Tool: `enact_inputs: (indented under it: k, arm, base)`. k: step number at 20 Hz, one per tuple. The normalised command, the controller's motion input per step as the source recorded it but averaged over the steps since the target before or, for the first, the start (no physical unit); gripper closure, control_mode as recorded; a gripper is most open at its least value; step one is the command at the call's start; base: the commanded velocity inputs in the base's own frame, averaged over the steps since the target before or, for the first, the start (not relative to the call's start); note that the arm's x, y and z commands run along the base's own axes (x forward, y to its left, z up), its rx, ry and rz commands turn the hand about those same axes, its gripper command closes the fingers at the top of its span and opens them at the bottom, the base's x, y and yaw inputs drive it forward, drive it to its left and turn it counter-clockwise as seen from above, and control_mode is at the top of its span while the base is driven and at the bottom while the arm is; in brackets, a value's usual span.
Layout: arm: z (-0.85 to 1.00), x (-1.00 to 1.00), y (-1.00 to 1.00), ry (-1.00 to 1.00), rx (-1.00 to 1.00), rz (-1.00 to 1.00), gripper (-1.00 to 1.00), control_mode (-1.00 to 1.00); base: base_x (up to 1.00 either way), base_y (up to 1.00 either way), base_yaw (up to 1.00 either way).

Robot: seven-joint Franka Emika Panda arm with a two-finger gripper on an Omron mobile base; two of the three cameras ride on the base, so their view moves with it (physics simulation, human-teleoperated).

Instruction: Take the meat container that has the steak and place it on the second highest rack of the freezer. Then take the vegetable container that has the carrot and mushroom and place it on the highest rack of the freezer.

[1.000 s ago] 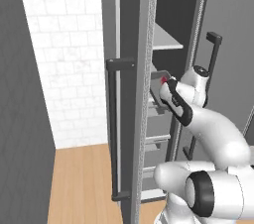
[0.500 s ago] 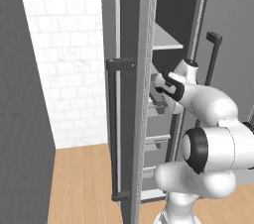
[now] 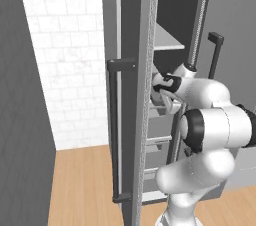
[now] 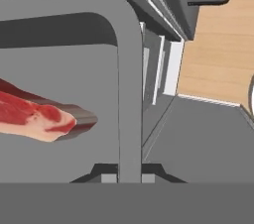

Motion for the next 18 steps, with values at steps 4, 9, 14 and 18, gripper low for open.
enact_inputs:
  k: [4, 9, 14, 18]
  arm:
    - [0.00, 0.92, 0.00, 0.04, 0.06, 0.00, 1.00, -1.00]
    - [-0.24, 0.89, 0.00, 0.05, 0.01, 0.00, 1.00, -1.00]
    - [-0.60, 0.33, 0.00, 0.00, 0.00, 0.00, 1.00, -1.00]
    - [-0.22, 0.57, 0.00, 0.01, 0.00, 0.00, 1.00, -1.00]
  base:
    - [0.00, 0.00, 0.00]
    - [0.00, 0.00, 0.00]
    - [0.00, 0.00, 0.00]
    - [0.00, 0.00, 0.00]
